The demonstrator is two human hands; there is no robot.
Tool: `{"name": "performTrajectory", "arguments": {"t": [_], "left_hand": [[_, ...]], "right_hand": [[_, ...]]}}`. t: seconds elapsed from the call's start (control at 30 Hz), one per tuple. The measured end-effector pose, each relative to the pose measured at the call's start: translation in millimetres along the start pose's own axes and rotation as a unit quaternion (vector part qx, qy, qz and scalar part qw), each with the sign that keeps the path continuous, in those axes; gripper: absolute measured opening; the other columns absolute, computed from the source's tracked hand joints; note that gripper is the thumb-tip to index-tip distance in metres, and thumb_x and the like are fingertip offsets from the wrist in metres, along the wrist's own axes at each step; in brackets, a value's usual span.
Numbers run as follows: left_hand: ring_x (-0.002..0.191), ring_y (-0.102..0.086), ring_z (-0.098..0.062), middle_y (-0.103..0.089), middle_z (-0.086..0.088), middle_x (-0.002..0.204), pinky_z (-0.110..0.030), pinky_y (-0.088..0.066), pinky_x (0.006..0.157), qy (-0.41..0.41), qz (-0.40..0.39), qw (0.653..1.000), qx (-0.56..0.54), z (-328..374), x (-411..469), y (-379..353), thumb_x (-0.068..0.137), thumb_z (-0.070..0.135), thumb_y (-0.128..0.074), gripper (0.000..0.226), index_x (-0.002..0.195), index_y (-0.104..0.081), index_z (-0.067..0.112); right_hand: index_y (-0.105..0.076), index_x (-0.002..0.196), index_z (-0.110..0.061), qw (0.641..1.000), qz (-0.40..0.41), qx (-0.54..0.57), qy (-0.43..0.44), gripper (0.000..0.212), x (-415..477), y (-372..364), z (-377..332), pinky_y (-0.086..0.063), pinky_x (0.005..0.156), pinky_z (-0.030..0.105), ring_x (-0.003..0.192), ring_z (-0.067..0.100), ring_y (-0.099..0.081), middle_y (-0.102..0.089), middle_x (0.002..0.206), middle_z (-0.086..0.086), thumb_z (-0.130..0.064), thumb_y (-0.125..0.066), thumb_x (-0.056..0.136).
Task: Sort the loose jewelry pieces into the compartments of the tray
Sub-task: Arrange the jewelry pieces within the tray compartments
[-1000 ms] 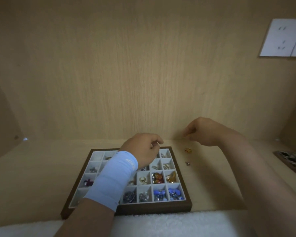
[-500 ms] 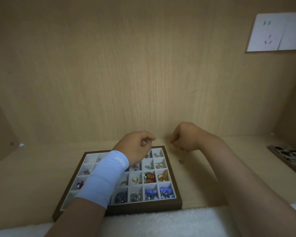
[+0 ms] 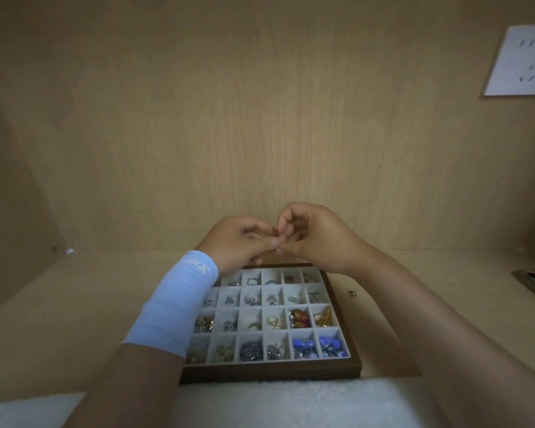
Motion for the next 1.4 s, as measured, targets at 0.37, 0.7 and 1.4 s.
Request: {"name": "performTrajectory", "arguments": {"t": [0.37,0.7,1.4], "left_hand": [[0.056,-0.059,-0.005,-0.07,0.002,0.065,-0.014,-0.05,0.056,0.047,0.065,0.996,-0.037,-34.1,-19.2,77.5,0.08,0.005,-0.077,0.016,0.094,-0.071,0.012],[0.068,-0.066,-0.009,-0.076,-0.006,0.077,-0.018,-0.053,0.065,0.127,0.008,0.991,0.035,-64.6,-24.1,110.7,0.074,0.008,-0.082,0.012,0.084,-0.075,0.011],[0.074,-0.056,-0.01,-0.062,0.003,0.082,-0.025,-0.047,0.076,0.142,-0.053,0.968,0.198,-78.1,-20.4,111.7,0.073,0.027,-0.084,0.029,0.09,-0.064,0.015]], "right_hand": [[-0.072,0.104,-0.01,0.986,-0.116,0.014,-0.117,0.019,63.5,-58.3,-10.6,-0.055,0.055,0.024,0.063,0.009,-0.068,-0.072,0.08,0.0,-0.012,-0.078,0.086],[-0.08,0.094,-0.013,0.95,-0.243,-0.027,-0.193,0.013,97.0,-103.5,-3.8,-0.046,0.051,0.02,0.056,0.008,-0.059,-0.075,0.079,0.009,-0.017,-0.081,0.082],[-0.08,0.091,-0.026,0.889,-0.31,-0.333,-0.049,0.011,104.8,-139.7,-32.7,-0.057,0.086,0.037,0.089,0.009,-0.067,-0.076,0.091,-0.009,-0.03,-0.079,0.082]]}}
Point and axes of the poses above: each hand's wrist, its own x-axis towards the middle knuckle, its own y-axis out of the back of the hand, z = x × y, the point moved 3 cm from there along x, towards the middle knuckle
